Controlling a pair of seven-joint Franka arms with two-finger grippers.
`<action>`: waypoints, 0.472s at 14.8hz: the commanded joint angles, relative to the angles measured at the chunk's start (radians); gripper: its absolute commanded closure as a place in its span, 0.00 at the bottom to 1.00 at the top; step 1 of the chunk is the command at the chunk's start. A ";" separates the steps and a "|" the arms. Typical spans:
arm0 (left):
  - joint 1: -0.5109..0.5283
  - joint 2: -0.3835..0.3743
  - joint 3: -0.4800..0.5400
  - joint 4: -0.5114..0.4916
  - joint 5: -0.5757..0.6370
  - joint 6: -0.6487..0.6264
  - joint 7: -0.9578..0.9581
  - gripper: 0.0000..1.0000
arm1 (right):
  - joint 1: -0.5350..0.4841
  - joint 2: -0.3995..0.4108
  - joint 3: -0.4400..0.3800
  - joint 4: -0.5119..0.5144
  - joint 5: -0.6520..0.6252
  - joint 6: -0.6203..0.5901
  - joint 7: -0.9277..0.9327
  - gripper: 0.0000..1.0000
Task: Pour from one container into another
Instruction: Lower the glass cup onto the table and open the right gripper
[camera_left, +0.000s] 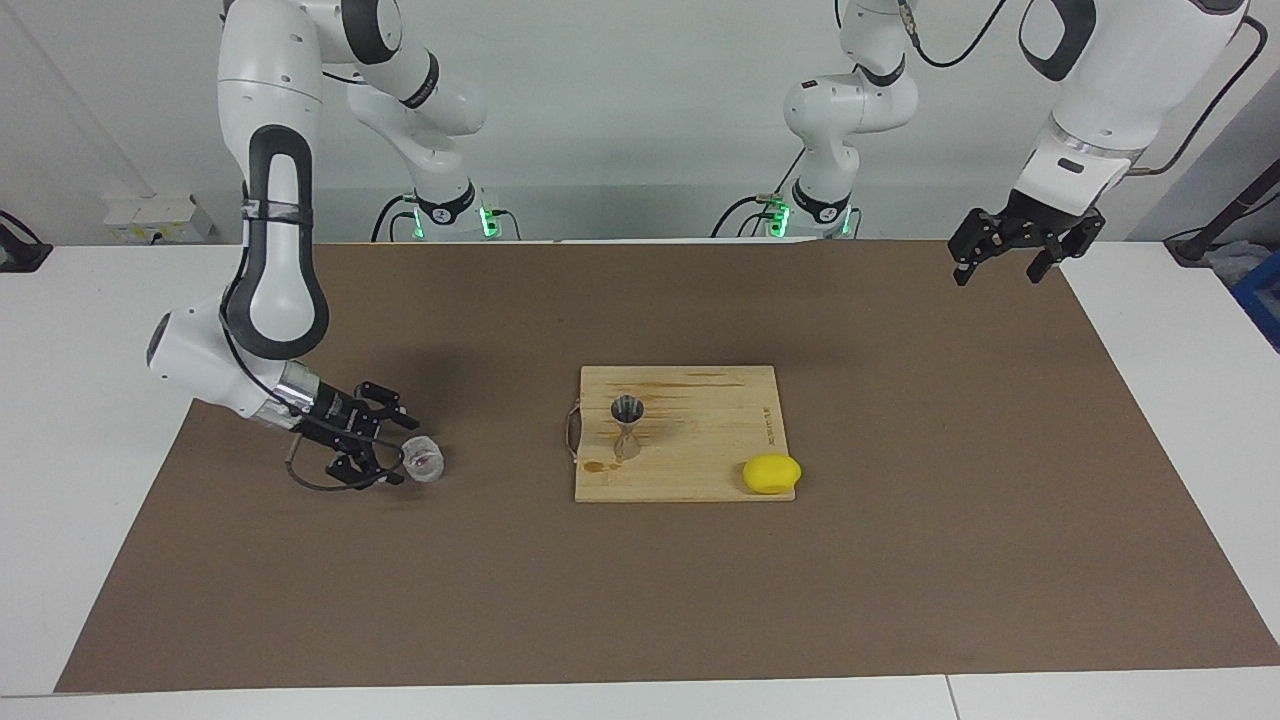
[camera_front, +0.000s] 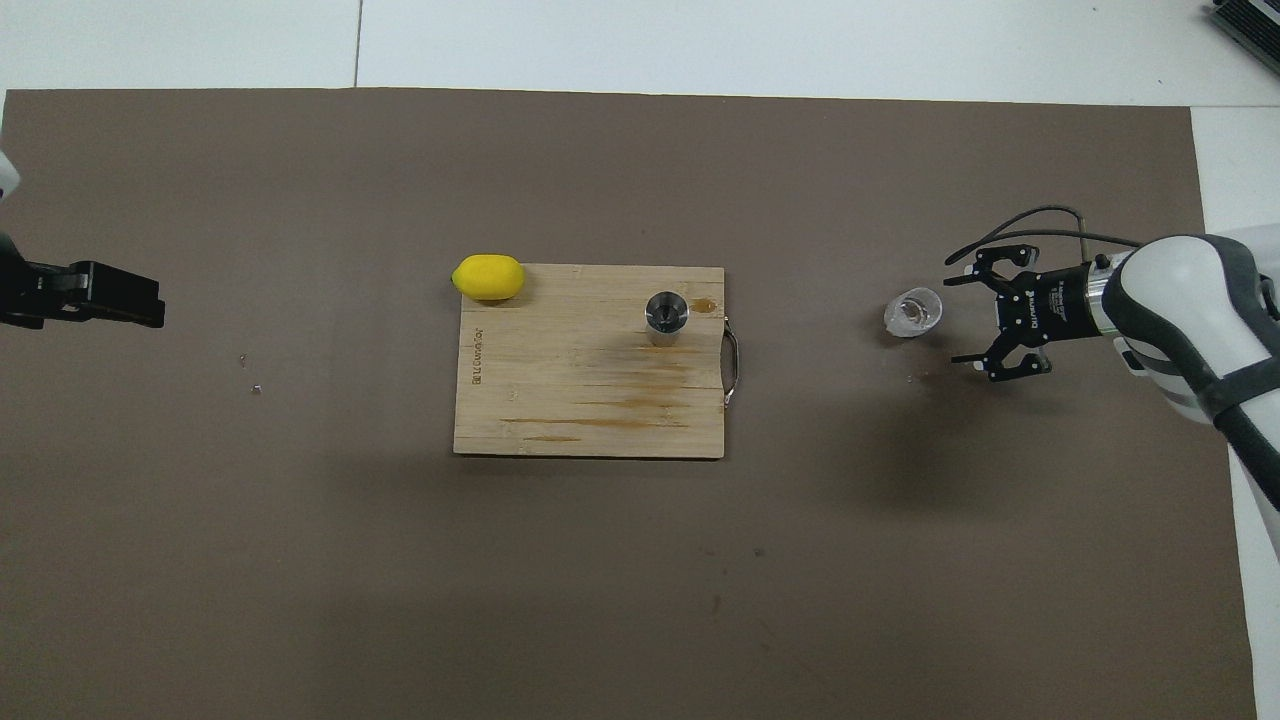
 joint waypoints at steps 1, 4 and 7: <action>0.006 -0.026 -0.001 -0.024 -0.006 -0.008 -0.009 0.00 | 0.006 -0.082 0.012 -0.044 -0.120 0.008 -0.110 0.00; 0.006 -0.026 -0.001 -0.024 -0.006 -0.008 -0.009 0.00 | 0.059 -0.128 0.012 -0.035 -0.207 -0.008 -0.405 0.00; 0.006 -0.026 -0.001 -0.024 -0.006 -0.008 -0.009 0.00 | 0.131 -0.165 0.014 -0.035 -0.419 -0.006 -0.438 0.00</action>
